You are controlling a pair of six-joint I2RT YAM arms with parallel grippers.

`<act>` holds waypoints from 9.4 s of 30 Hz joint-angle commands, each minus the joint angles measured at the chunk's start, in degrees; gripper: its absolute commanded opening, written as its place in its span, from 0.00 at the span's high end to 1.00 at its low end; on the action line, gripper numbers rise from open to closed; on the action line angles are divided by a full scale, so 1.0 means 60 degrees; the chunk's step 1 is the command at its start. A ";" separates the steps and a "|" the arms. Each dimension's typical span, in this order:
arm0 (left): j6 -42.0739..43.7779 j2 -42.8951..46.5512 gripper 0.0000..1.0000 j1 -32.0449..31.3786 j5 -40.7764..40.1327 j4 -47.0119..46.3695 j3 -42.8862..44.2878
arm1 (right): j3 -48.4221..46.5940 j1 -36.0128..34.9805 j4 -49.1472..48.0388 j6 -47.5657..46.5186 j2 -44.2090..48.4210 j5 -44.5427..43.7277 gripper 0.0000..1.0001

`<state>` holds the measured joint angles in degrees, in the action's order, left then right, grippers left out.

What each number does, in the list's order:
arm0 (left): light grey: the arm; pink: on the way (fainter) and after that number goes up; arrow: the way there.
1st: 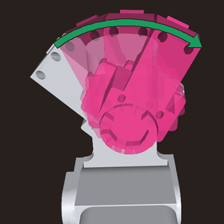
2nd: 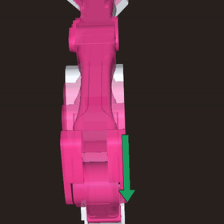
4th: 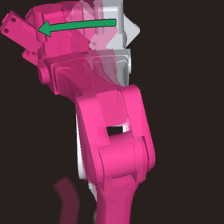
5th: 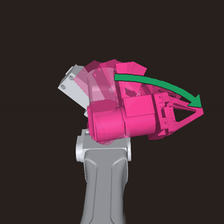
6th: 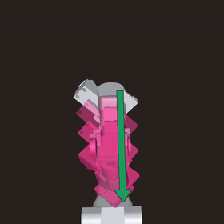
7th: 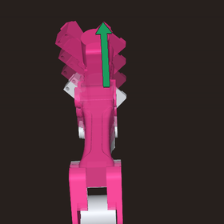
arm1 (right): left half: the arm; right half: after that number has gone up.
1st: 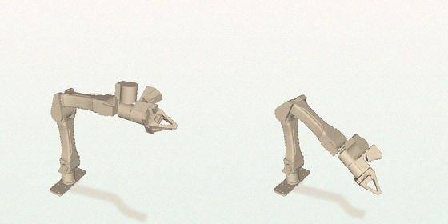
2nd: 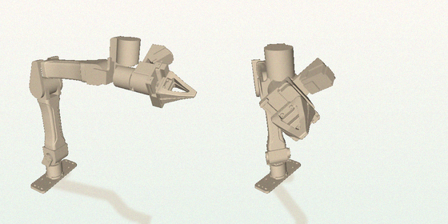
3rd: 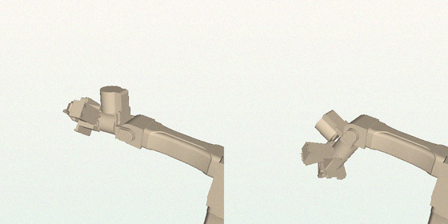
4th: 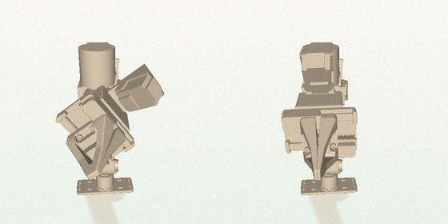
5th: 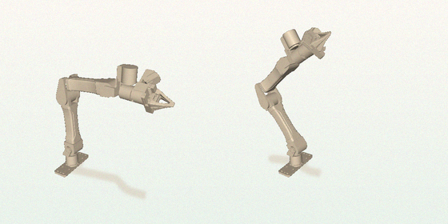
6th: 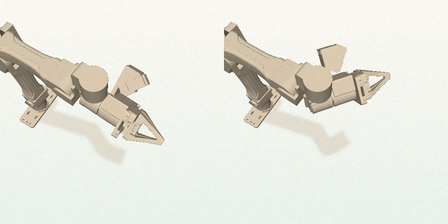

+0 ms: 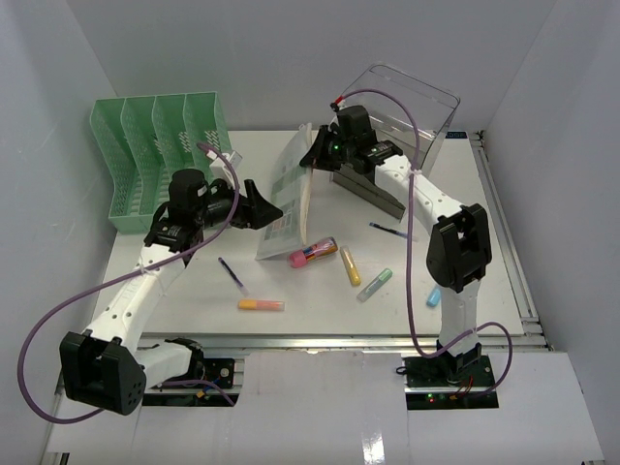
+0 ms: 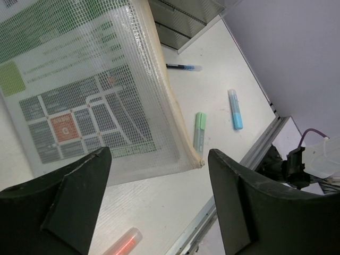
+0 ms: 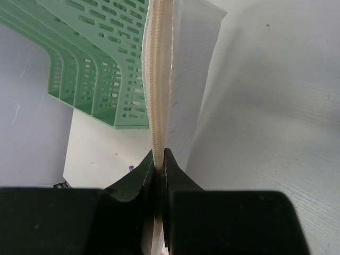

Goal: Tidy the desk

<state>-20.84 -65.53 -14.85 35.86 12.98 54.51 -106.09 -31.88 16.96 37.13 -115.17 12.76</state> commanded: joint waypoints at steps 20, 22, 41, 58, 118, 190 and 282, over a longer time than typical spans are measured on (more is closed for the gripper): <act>0.0624 0.2152 0.02 -0.0015 -0.1408 -0.0496 0.0036 | 0.0837 0.1415 -0.6660 -0.1274 0.3531 0.8184 0.92; 0.0732 0.2484 0.02 -0.0015 -0.1124 -0.1259 -0.0209 | 0.1626 0.1735 -0.7673 -0.0420 0.3987 0.8774 0.92; -0.2034 0.1555 0.02 0.0175 0.3603 -0.7060 -0.0768 | 0.5757 0.3493 -1.3351 0.4185 0.8382 1.0101 0.92; -0.8939 -0.0701 0.06 0.0190 0.5784 -1.6952 -0.1158 | 0.6226 0.3526 -1.4771 0.5447 0.8466 0.9806 0.92; 0.1567 0.1975 1.00 -0.0202 -0.3592 -0.1410 0.1733 | 0.8054 0.4107 -0.5786 -0.3994 1.0265 0.7554 0.10; 0.3370 -0.2899 1.00 0.2938 -0.3476 -0.8390 0.0048 | 1.3339 0.6617 -0.9406 -0.3360 1.2266 0.9160 0.10; -0.9200 -1.0997 0.97 -0.3189 -0.3512 -0.9157 0.6174 | 1.3599 0.7925 -0.9034 -0.3503 1.2162 0.8088 0.09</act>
<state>-75.43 -132.12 -33.66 14.04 -40.10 90.83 -24.53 15.38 -34.62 15.91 -42.83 61.64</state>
